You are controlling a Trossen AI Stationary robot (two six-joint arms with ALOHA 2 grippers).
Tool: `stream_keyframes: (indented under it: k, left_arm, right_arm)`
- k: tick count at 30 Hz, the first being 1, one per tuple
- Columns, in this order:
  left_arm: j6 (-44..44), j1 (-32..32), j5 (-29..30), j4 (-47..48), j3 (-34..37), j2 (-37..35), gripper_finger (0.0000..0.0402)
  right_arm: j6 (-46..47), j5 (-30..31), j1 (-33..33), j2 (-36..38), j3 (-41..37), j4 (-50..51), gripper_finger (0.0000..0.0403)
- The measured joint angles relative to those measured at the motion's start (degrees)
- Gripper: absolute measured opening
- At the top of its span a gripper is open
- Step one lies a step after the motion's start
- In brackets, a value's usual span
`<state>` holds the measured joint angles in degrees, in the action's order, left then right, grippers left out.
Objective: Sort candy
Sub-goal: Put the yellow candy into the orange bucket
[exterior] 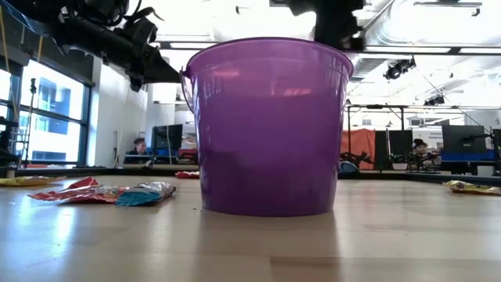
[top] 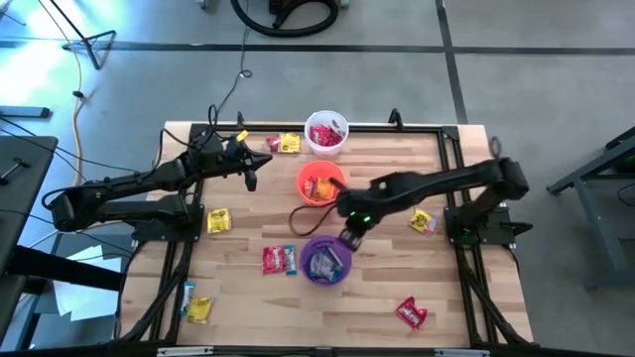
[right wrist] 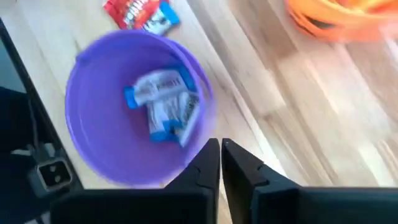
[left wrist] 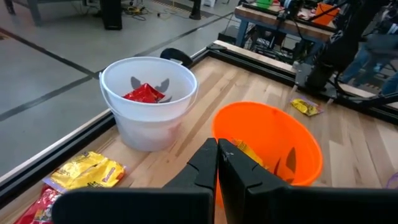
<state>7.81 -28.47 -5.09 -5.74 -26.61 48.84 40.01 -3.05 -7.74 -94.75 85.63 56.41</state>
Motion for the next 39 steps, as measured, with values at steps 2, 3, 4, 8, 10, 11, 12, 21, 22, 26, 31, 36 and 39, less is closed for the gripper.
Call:
stream_keyframes:
  k: [2, 3, 4, 8, 10, 11, 12, 21, 22, 26, 31, 36, 39]
  left_arm:
    - [0.19, 0.0, 0.58, 0.0, 0.0, 0.0, 0.0]
    - [0.58, 0.0, 0.79, 0.0, 0.0, 0.0, 0.0]
    - [0.91, 0.0, 0.79, -0.02, 0.0, 0.0, 0.0]
    - [1.71, 0.0, 1.37, -0.02, 0.0, 0.0, 0.0]
    - [2.53, 0.0, 1.44, -0.09, 0.0, 0.0, 0.0]
    - [2.6, 0.0, 1.72, -0.09, 0.0, 0.0, 0.0]
    - [2.62, 0.0, 1.82, -0.09, 0.0, 0.0, 0.0]
    - [4.88, 0.0, 4.55, 0.21, 0.0, 0.0, 0.0]
    - [5.24, 0.0, 4.79, 0.3, 0.0, 0.0, 0.0]
    - [7.15, 0.0, 5.86, 0.45, 0.0, 0.0, 0.0]
    - [7.72, 0.0, 6.04, 0.67, 0.0, 0.02, 0.0]
    - [8.55, 0.0, 6.02, 1.93, 0.0, 0.04, 0.0]
    - [8.57, 0.0, 6.04, 2.05, 0.0, 0.04, 0.0]
  right_arm:
    - [-0.58, -0.07, 1.24, 3.51, -3.06, 2.35, 0.0019]
    - [-0.99, -0.23, 1.92, 5.41, -5.38, 3.34, 0.002]
    - [-1.05, -0.19, 2.5, 7.73, -8.21, 3.73, 0.0017]
    - [2.22, -2.95, 5.31, 18.39, -22.87, 4.45, 0.0003]
    - [5.27, -3.75, 6.52, 22.96, -29.81, 4.86, 0.0013]
    - [6.28, -4.14, 7.03, 25.11, -32.82, 5.09, 0.0021]
    - [6.71, -4.29, 7.41, 26.8, -35.43, 5.12, 0.0032]
    - [6.21, -1.81, 12.07, 28.43, -51.02, 6.72, 0.02]
    - [6.08, -1.62, 12.71, 28.3, -52.17, 4.52, 0.0217]
    - [5.94, -1.63, 15.78, 27.44, -54.78, -1.34, 0.0248]
    - [5.25, -1.48, 18.67, 25.98, -57.05, -3.16, 0.0232]
    - [3.48, -1.94, 19.86, 25.06, -57.68, -3.42, 0.0176]
    - [2.59, -3.0, 19.86, 25.06, -56.6, -4.62, 0.0125]
